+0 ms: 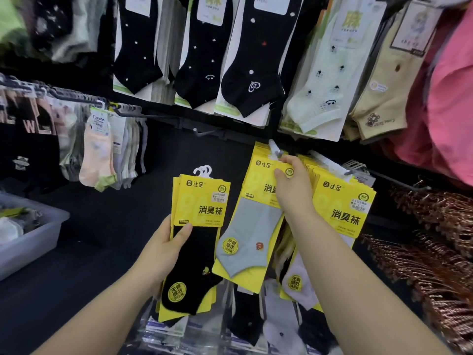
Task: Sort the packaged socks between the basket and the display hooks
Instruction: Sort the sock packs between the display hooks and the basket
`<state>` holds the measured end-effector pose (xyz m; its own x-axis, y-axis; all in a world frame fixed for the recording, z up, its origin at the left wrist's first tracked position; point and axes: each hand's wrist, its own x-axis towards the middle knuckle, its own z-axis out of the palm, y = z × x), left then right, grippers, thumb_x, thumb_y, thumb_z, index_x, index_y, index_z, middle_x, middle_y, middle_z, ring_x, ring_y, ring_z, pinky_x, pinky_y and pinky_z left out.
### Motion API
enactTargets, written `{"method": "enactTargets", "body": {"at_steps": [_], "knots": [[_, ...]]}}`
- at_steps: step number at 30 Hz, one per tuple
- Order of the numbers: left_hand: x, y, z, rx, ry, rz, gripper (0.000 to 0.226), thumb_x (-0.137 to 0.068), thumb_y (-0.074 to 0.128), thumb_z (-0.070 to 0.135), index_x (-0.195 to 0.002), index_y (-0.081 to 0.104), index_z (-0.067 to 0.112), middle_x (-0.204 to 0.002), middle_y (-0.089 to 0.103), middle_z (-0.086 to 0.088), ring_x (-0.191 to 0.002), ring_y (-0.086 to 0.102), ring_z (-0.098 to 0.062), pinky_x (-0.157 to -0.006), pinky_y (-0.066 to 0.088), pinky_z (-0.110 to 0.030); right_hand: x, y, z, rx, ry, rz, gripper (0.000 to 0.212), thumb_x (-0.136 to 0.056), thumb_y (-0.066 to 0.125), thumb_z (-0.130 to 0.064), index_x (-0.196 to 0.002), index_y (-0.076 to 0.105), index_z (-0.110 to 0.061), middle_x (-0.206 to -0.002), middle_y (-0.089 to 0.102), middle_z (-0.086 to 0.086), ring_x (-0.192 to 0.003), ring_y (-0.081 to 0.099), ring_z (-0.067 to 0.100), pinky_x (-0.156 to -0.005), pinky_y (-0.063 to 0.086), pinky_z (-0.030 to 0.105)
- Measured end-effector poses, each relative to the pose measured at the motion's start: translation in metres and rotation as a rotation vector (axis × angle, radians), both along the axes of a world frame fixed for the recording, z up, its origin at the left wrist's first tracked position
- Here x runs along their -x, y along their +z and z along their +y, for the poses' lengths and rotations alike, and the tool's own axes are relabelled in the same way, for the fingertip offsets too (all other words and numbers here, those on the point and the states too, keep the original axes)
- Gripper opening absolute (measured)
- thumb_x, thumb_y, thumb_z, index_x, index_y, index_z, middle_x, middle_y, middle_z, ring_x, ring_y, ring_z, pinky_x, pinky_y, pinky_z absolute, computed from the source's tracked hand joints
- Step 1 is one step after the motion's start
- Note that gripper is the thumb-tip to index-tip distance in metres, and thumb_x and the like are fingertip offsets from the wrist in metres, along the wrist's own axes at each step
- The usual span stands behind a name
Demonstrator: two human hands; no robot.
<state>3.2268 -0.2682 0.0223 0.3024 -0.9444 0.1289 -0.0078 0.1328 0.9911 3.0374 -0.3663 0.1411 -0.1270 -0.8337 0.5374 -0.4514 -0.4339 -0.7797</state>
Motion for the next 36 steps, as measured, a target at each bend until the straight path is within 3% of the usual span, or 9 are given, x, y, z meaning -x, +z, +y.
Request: {"method": "enactTargets", "body": {"at_steps": [3, 6, 8, 10, 13, 18, 24, 30, 36], "knots": [[-0.002, 0.001, 0.003, -0.007, -0.031, 0.054, 0.02, -0.098, 0.05, 0.033, -0.117, 0.056, 0.036, -0.108, 0.072, 0.009, -0.101, 0.068, -0.014, -0.092, 0.052, -0.041, -0.003, 0.002, -0.006, -0.025, -0.048, 0.058, 0.027, -0.097, 0.048, -0.017, -0.124, 0.05, -0.023, -0.123, 0.05, 0.015, -0.054, 0.045, 0.013, -0.052, 0.035, 0.025], [-0.003, 0.003, 0.004, -0.004, -0.032, 0.06, 0.021, -0.097, 0.05, 0.033, -0.117, 0.057, 0.034, -0.108, 0.072, 0.007, -0.099, 0.068, -0.015, -0.089, 0.052, -0.039, -0.005, 0.003, 0.003, -0.051, -0.073, 0.138, 0.045, -0.095, 0.053, -0.017, -0.138, 0.039, -0.018, -0.138, 0.032, 0.011, -0.079, 0.059, 0.02, -0.078, 0.046, 0.029], [-0.005, 0.003, 0.004, 0.024, 0.003, 0.036, 0.019, -0.097, 0.051, 0.033, -0.114, 0.058, 0.035, -0.106, 0.072, 0.009, -0.097, 0.068, -0.012, -0.082, 0.052, -0.034, -0.004, -0.003, 0.013, -0.029, -0.125, 0.257, 0.063, -0.092, 0.057, -0.018, -0.146, 0.024, -0.013, -0.148, 0.019, 0.013, -0.123, 0.044, 0.028, -0.102, 0.035, 0.032], [-0.004, 0.005, 0.004, 0.048, 0.028, 0.022, 0.016, -0.097, 0.051, 0.033, -0.11, 0.059, 0.038, -0.102, 0.073, 0.014, -0.093, 0.069, -0.007, -0.076, 0.051, -0.029, -0.005, -0.011, 0.026, 0.067, -0.155, 0.324, 0.066, -0.091, 0.059, -0.02, -0.146, 0.023, -0.012, -0.151, 0.016, 0.012, -0.137, 0.023, 0.028, -0.112, 0.026, 0.036], [0.004, 0.007, 0.003, 0.057, -0.02, 0.028, 0.017, -0.096, 0.053, 0.033, -0.112, 0.06, 0.036, -0.103, 0.073, 0.015, -0.094, 0.069, -0.007, -0.081, 0.052, -0.03, -0.013, -0.024, 0.045, 0.107, 0.041, 0.323, 0.044, -0.09, 0.06, -0.028, -0.129, 0.042, -0.021, -0.137, 0.038, 0.001, -0.126, 0.035, 0.016, -0.101, 0.031, 0.024], [0.022, 0.012, 0.002, 0.086, -0.151, 0.028, 0.025, -0.087, 0.061, 0.037, -0.112, 0.06, 0.033, -0.106, 0.073, 0.009, -0.099, 0.07, -0.013, -0.087, 0.053, -0.036, -0.02, -0.025, 0.055, -0.079, 0.257, 0.046, 0.032, -0.08, 0.068, -0.044, -0.099, 0.045, -0.035, -0.09, 0.053, -0.007, -0.076, 0.056, 0.008, -0.054, 0.04, 0.009], [0.029, 0.009, 0.0, 0.081, -0.203, 0.089, 0.021, -0.093, 0.046, 0.047, -0.103, 0.065, 0.046, -0.108, 0.071, 0.017, -0.098, 0.067, 0.0, -0.082, 0.047, -0.026, 0.004, -0.026, 0.05, -0.163, 0.255, -0.1, 0.018, -0.092, 0.059, -0.029, -0.105, 0.048, -0.032, -0.079, 0.052, -0.019, -0.075, 0.056, -0.019, -0.058, 0.04, 0.01], [0.008, 0.006, -0.004, 0.082, 0.078, -0.039, 0.021, -0.101, 0.042, 0.033, -0.097, 0.063, 0.034, -0.091, 0.072, 0.018, -0.086, 0.066, 0.001, -0.069, 0.043, -0.022, 0.023, -0.013, 0.046, 0.029, 0.065, -0.135, 0.015, -0.098, 0.045, -0.019, -0.107, 0.043, -0.031, -0.072, 0.052, -0.007, -0.04, 0.042, 0.001, -0.04, 0.033, 0.014], [-0.007, 0.003, 0.001, 0.061, 0.145, -0.071, 0.019, -0.099, 0.046, 0.033, -0.097, 0.063, 0.027, -0.088, 0.073, 0.006, -0.087, 0.068, -0.015, -0.08, 0.051, -0.037, 0.005, 0.004, 0.011, -0.059, 0.05, -0.042, 0.017, -0.099, 0.041, -0.014, -0.111, 0.044, -0.026, -0.084, 0.052, 0.004, -0.045, 0.036, 0.009, -0.045, 0.031, 0.024]]}}
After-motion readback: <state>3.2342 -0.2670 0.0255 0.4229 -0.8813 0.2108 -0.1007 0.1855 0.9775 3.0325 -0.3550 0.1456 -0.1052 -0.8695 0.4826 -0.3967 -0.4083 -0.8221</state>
